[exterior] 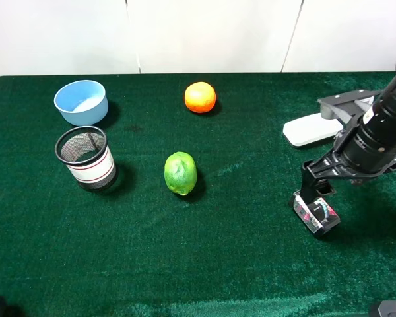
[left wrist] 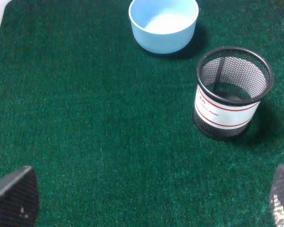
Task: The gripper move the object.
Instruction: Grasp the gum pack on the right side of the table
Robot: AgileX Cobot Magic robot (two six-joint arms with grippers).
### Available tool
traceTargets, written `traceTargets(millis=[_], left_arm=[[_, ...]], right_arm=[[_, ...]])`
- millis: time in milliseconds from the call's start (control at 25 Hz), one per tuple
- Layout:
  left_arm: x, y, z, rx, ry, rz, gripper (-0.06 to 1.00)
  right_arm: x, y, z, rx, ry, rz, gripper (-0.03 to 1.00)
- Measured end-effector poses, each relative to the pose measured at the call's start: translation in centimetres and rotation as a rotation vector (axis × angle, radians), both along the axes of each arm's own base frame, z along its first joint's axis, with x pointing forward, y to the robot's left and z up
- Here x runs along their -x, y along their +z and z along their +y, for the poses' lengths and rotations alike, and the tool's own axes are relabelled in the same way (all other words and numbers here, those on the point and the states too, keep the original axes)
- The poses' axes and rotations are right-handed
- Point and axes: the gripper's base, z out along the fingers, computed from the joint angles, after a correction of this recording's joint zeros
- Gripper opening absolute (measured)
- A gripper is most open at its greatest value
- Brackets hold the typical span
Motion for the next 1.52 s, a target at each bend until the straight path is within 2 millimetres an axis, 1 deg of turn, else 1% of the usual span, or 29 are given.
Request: traceTargets(millis=[400, 880, 1120, 1440, 1520], left_arm=[[0.0, 0.0, 0.0, 0.0, 0.0, 0.0, 0.99], [0.0, 0.0, 0.0, 0.0, 0.0, 0.0, 0.99], [0.0, 0.0, 0.0, 0.0, 0.0, 0.0, 0.99], [0.0, 0.0, 0.0, 0.0, 0.0, 0.0, 0.99], [0.0, 0.0, 0.0, 0.0, 0.0, 0.0, 0.99]], right_arm=[[-0.6, -3.0, 0.3, 0.018, 0.006, 0.088, 0.69], [-1.1, -5.2, 0.5, 0.031, 0.002, 0.122, 0.69], [-1.2, -6.8, 0.5, 0.049, 0.002, 0.165, 0.69], [-1.1, -7.0, 0.5, 0.055, 0.005, 0.173, 0.69], [-1.2, -7.0, 0.5, 0.054, 0.005, 0.172, 0.67]])
